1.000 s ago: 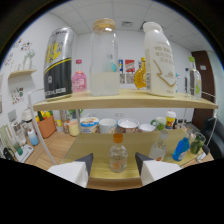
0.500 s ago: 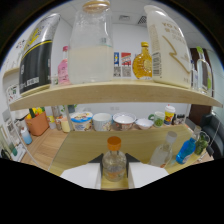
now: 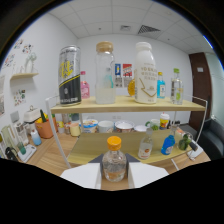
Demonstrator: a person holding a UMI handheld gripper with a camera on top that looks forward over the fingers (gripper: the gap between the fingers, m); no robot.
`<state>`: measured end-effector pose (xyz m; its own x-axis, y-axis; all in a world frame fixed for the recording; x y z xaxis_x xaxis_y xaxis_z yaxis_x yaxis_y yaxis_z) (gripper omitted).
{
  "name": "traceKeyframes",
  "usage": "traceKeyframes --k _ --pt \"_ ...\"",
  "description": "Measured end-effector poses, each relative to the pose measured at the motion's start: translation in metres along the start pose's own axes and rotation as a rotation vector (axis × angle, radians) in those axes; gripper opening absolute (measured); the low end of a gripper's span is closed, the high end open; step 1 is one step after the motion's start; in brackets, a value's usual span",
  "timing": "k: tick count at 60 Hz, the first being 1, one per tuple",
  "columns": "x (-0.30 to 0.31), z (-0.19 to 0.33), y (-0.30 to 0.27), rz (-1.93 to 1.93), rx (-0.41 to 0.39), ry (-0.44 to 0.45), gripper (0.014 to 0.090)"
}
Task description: Make me a cup of Vodka Sunrise.
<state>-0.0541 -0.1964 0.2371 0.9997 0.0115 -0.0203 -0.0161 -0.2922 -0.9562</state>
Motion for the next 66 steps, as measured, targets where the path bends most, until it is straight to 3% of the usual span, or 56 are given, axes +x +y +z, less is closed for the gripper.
traceKeyframes --k 19,44,66 --pt "-0.012 -0.01 0.06 0.006 -0.03 -0.036 0.0357" --pt "-0.013 0.06 0.184 0.046 -0.205 0.002 0.0356" --pt "-0.013 0.069 0.205 0.015 -0.259 0.002 0.0369"
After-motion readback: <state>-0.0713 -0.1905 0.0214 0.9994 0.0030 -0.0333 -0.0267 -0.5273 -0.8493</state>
